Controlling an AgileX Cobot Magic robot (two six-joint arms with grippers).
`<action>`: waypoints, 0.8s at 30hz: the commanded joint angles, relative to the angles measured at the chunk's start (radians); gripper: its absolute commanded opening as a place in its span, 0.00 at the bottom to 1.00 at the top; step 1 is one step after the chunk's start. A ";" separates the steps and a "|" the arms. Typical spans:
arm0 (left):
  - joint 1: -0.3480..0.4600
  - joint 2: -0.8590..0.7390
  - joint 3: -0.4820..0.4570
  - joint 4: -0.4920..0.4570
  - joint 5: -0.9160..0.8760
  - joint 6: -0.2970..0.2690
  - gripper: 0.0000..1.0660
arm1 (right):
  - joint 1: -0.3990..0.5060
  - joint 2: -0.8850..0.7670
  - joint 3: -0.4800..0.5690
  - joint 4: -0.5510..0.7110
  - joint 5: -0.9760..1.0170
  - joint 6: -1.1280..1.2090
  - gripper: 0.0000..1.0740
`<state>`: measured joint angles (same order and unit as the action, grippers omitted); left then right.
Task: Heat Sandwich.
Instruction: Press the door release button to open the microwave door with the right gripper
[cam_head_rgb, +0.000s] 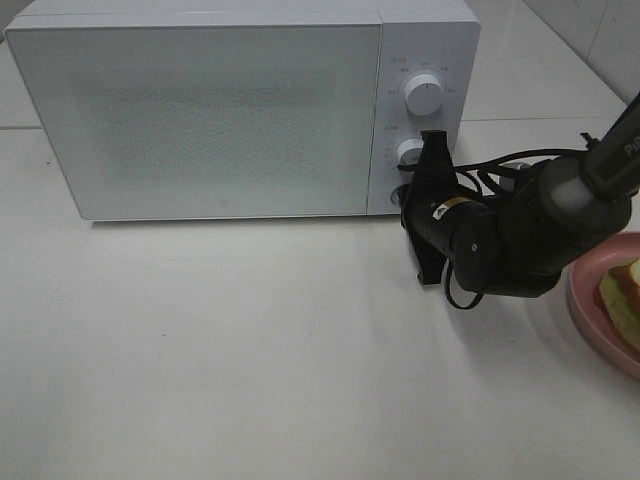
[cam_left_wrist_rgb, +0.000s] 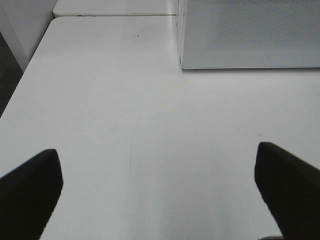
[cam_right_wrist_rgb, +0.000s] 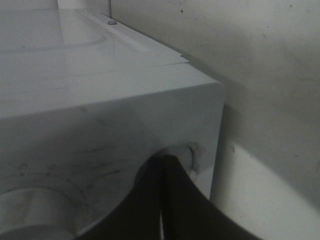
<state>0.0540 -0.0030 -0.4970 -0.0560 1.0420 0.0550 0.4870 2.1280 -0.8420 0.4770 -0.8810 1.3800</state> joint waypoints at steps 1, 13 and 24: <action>0.001 -0.027 0.003 -0.001 -0.006 0.004 0.93 | -0.009 -0.008 -0.068 0.030 -0.142 -0.042 0.00; 0.001 -0.026 0.003 -0.001 -0.006 0.003 0.93 | -0.009 0.027 -0.200 0.096 -0.159 -0.119 0.00; 0.001 -0.026 0.003 -0.001 -0.006 0.003 0.93 | -0.009 0.027 -0.207 0.108 -0.158 -0.132 0.00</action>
<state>0.0540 -0.0030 -0.4970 -0.0560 1.0420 0.0550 0.5140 2.1660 -0.9500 0.6630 -0.7860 1.2710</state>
